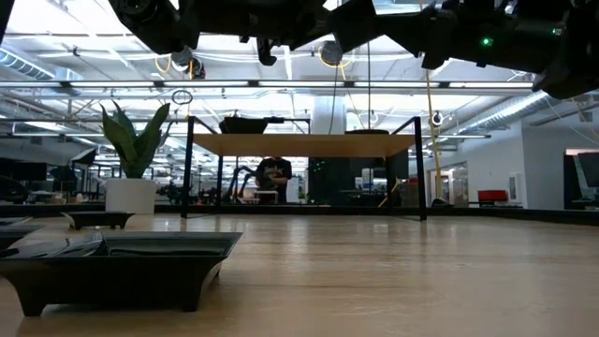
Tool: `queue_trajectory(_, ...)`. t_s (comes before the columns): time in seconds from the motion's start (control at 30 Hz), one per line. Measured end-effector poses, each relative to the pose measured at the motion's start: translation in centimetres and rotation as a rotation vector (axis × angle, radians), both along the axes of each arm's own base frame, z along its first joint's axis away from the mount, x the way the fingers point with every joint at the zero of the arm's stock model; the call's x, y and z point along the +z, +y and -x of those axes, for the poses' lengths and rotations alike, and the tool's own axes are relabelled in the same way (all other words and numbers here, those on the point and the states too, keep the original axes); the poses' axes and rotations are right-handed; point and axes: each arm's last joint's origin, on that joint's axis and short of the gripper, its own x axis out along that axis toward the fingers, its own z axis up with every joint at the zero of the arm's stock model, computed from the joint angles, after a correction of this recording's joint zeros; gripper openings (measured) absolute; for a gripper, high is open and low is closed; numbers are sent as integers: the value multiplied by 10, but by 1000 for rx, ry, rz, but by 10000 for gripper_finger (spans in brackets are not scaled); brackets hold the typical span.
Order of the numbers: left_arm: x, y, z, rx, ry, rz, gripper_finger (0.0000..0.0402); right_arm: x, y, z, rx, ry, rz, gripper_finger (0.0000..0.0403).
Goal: Pick & Place Mini shaped plates
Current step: Put the black square plate on the shelf
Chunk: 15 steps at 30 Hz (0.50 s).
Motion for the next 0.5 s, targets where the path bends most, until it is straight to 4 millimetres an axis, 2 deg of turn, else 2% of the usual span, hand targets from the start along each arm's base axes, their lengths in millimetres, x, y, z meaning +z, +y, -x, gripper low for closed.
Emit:
queue_trajectory(0.23,3,0,1,17,10,-39,9,0,8,1,42,0,6,90)
queue_trajectory(0.5,33,0,18,150,0,-89,6,-2,16,2,25,20,-48,121)
